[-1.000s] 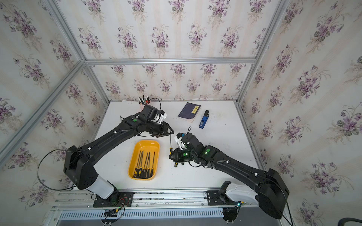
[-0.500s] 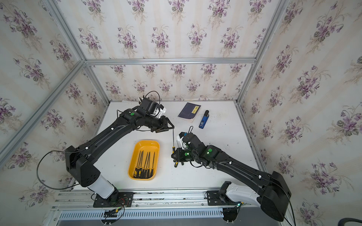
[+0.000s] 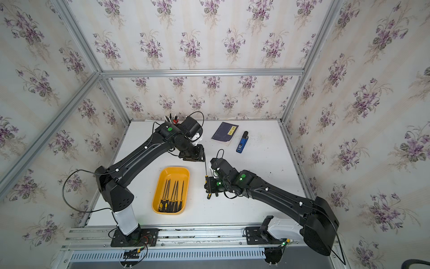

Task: Put the file tool into the storage box
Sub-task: Pick up the file tool from the center of the board.

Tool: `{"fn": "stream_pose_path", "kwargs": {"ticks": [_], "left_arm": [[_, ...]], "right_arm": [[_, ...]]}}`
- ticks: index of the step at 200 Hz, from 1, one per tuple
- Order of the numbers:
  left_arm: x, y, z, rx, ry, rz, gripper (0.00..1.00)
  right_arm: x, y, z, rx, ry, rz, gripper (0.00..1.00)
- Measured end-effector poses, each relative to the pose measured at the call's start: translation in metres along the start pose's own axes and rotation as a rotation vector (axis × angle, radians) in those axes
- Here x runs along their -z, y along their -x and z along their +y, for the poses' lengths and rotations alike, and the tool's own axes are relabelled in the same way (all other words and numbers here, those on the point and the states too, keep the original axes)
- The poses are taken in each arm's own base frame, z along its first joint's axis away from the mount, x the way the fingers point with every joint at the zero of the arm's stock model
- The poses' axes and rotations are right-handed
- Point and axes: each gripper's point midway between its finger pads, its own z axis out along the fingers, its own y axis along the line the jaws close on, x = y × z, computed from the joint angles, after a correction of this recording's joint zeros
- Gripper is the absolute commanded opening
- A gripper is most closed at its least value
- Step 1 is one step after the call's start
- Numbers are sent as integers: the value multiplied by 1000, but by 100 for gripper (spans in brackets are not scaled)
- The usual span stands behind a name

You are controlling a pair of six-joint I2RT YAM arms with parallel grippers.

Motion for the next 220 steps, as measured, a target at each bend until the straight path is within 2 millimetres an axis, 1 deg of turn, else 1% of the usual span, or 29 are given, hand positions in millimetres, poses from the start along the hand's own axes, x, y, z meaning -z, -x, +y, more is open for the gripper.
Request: {"fn": "stream_pose_path", "kwargs": {"ticks": [29,53,87,118,143,149,164,178,201,220], "left_arm": [[-12,1,2,-17,59,13,49],[-14,3,2,-26,84,6,49],[-26,6,9,-27,135,13,43],[-35,8,10,-31,156,20,41],[-38,10,13,-31,173,16,34],[-39,10,14,-31,178,17,30],[-43,11,16,-31,193,20,18],[-46,10,20,-29,205,24,10],[-51,10,20,-12,202,23,7],[-52,12,20,-11,200,16,4]], "right_arm": [[-5,-2,2,17,-7,15,0],[-6,-2,5,32,-7,17,0],[-8,-4,5,41,-17,17,0],[-14,-9,5,50,-25,38,0],[-16,-10,7,56,-25,45,0],[-17,-11,7,57,-28,47,0],[-19,-11,6,53,-32,51,0],[-20,-12,5,48,-38,55,0],[-22,-14,4,34,-42,62,0],[-22,-13,5,29,-42,61,0]]}}
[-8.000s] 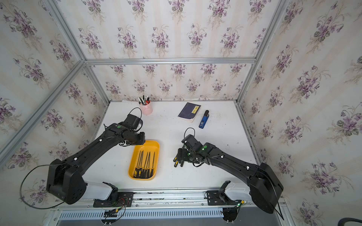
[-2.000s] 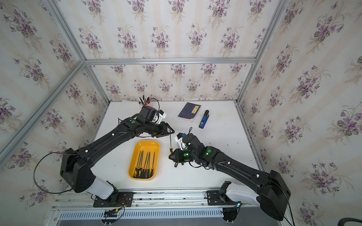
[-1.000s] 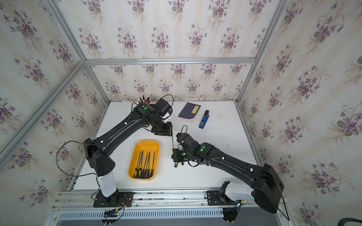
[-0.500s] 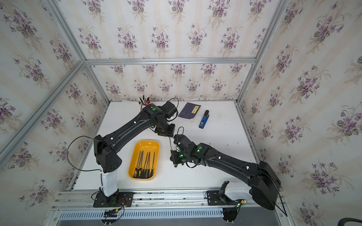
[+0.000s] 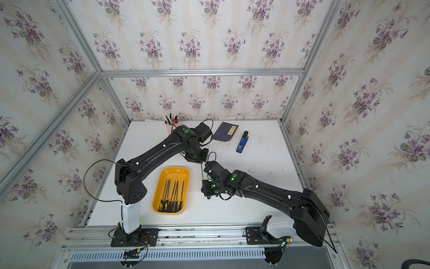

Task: Put the file tool into the storage box
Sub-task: Pick up the file tool from the center of the board, then place the file tool in the storage box.

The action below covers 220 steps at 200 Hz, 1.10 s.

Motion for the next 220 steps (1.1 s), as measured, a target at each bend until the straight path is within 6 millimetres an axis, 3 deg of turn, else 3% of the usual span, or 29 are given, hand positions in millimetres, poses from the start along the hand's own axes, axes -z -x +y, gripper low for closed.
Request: {"fn": "stream_pose_path", "kwargs": {"ticks": [19,75,91,112,140,220], "left_arm": [[0,1,1,0,3,-3,0],[-1,2,3,-5,17,-9,0],[-3,1,4,-5,20,-9,0],[-2,0,5,-8,19,-16,0],[-1,1,8,-43,28,-28,0],[6,2,20,-58,18,-34,0]], "right_arm": [[0,1,1,-1,0,0,0],[-2,2,2,-1,-1,3,0],[-3,2,2,-1,-3,6,11],[-3,1,2,0,0,10,41],[0,3,7,33,19,0,70],[13,5,7,39,31,-47,81]]}}
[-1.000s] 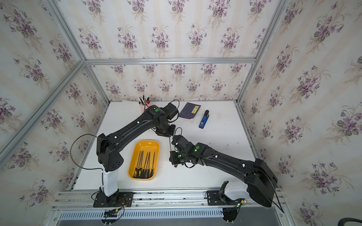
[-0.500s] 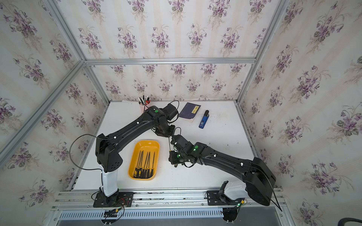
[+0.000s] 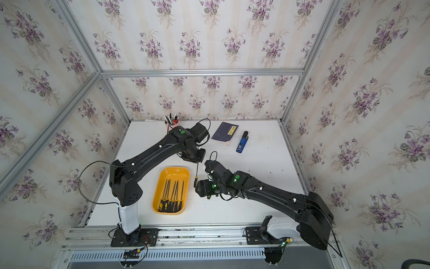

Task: Put the file tool into the storage box
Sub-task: Place the file tool in the storage box.

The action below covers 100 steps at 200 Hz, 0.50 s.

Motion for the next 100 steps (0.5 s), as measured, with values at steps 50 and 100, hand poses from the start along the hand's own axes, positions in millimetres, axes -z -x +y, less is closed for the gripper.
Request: {"fn": "stream_pose_path", "kwargs": {"ticks": [50,100], "left_arm": [[43,10,22,24,-60,-47,0],[58,-22,68,84,-63,7,0]], "right_arm": [[7,3,-6,-6,-17,-37,81],[4,5,-12,-16,-40,-37,78]]}}
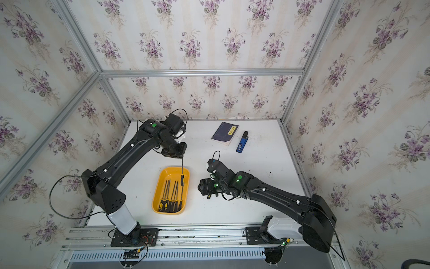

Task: Put the file tool into the storage box
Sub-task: Place the file tool in the storage box.

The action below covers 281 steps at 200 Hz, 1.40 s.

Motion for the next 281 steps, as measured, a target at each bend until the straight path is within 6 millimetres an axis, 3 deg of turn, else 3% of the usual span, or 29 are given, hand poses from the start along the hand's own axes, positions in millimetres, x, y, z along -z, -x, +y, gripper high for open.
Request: {"fn": "stream_pose_path", "kwargs": {"ticks": [31,119,203,281], "left_arm": [[-9,-21,14,13,-10,62,0],[-58,-64,44,57,12,215,0],[-72,-83,63,91,21,266,0],[-78,-92,65,93,14,287,0]], "right_arm": [[-9,0,-2,0,-15,23,75],[-19,-1,-3,15,-25,55,73],[-25,-8,-14,9,-64,75,71],[-33,-14,-22,3,-89,101,70]]}}
